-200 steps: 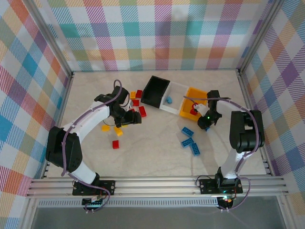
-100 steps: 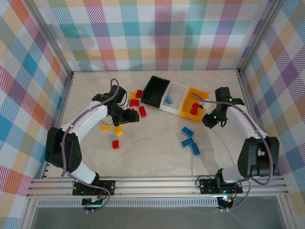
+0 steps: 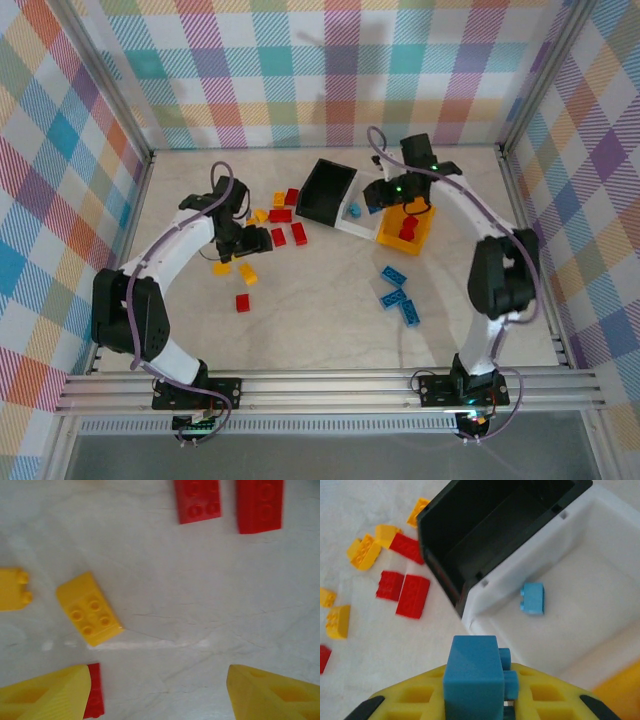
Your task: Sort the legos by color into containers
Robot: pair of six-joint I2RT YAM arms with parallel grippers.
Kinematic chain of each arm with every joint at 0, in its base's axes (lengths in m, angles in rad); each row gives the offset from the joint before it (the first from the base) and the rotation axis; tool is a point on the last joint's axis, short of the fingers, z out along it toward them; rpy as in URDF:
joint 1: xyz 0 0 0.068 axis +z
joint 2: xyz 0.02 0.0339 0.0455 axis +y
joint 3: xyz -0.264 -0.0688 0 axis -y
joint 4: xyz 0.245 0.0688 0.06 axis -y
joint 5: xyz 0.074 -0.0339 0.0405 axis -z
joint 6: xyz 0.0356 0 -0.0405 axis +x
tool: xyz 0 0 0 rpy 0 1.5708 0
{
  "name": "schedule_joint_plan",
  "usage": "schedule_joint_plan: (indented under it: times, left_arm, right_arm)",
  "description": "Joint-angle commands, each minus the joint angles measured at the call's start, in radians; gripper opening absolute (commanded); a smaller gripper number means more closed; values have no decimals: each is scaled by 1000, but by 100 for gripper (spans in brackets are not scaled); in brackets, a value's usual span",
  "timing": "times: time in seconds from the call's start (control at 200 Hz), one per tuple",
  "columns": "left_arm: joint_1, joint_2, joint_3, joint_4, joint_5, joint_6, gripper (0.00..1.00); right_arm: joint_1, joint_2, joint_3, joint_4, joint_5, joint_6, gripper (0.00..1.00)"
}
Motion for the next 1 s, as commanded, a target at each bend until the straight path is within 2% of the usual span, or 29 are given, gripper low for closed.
schedule_joint_plan:
  times: [0.0,0.245,0.355,0.43,0.495,0.6,0.71,0.885,0.995]
  left_arm:
    - [9,-65,-51,-82,-64,-38,72]
    - [12,-152,-184,-116,-101,-113,72]
    - [13,-158,-237,-112,-89,-137,72]
    - [13,-157,-264,-104,-80,-143,72]
    - [13,-160,-282,-91,-69,-146,72]
    - [12,-149,-305,-70,-59,-143,72]
    - [11,-127,-332,-42,-45,-137,70]
    - [2,-96,-377,19,-32,-136,66]
    - [-3,-67,-394,57,-35,-133,65]
  right_arm:
    - [9,91,123,1,-26,61,18]
    - [23,294,316,-63,1,75,19]
    - [24,326,327,-59,16,81,30]
    - [25,333,336,-63,23,88,46]
    - [25,317,334,-49,14,89,52]
    - [29,230,274,22,11,96,62]
    - [30,118,217,30,21,132,68]
    - [32,-136,-33,17,54,137,69]
    - [31,-297,-214,-64,85,116,69]
